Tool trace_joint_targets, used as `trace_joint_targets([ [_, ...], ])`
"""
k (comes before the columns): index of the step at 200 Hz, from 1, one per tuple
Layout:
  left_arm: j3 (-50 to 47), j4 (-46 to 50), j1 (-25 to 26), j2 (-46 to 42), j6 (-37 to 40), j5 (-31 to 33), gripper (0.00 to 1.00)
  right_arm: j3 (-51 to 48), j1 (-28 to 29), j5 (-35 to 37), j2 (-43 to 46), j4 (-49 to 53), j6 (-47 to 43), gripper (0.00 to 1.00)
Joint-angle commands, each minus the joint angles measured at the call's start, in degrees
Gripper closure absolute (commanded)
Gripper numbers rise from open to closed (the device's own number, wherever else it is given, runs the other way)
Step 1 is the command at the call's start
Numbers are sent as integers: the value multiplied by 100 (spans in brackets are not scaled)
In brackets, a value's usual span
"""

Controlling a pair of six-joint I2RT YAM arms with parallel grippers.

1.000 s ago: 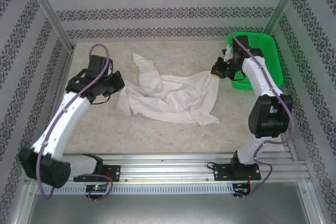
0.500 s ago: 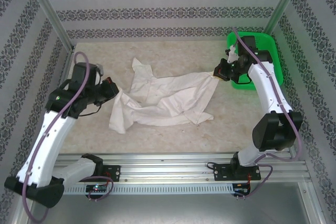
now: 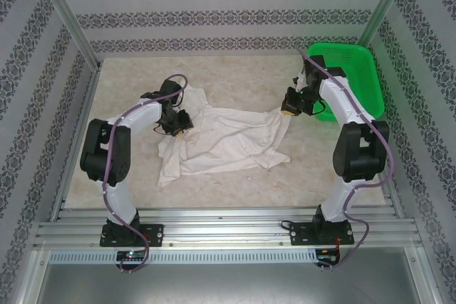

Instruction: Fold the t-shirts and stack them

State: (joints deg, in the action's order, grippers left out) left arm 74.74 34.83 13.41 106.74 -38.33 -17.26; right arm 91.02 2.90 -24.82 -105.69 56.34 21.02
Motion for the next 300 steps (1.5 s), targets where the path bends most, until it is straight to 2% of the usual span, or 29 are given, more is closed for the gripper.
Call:
trace_joint_targets([
  [1, 274, -162, -76, -372, 93, -36, 43, 328, 90, 175, -18, 34, -4, 95],
  [12, 223, 174, -80, -794, 68, 93, 37, 307, 106, 199, 57, 44, 1, 88],
  [29, -149, 660, -67, -1673, -159, 182, 30, 202, 117, 116, 252, 45, -25, 58],
  [47, -877, 1108, -58, -2591, -543, 223, 27, -31, 106, -10, 549, 42, -60, 36],
  [65, -1550, 1370, 67, -3315, -817, 259, 23, -291, 106, -115, 908, 95, -164, 21],
  [79, -2053, 1410, 112, -3675, -991, 216, 24, -509, 106, -147, 1216, 155, -226, 15],
  [97, -2518, 1095, 179, -3865, -1033, 64, 25, -819, 105, -295, 1547, 221, -251, 13],
  [120, -2946, 483, 355, -3518, -1041, -406, 32, -1156, 102, -251, 1756, 344, -349, 12],
  [150, -3155, 488, 503, -3259, -1004, -47, 41, -1332, 88, -225, 1883, 387, -371, 12],
  [205, -3296, 962, 498, -3766, -897, 608, 42, -1536, 88, -242, 2016, 356, -323, 12],
  [300, -3921, -501, 497, -3369, -584, 504, 42, -1697, 97, -235, 2233, 360, -291, 12],
])
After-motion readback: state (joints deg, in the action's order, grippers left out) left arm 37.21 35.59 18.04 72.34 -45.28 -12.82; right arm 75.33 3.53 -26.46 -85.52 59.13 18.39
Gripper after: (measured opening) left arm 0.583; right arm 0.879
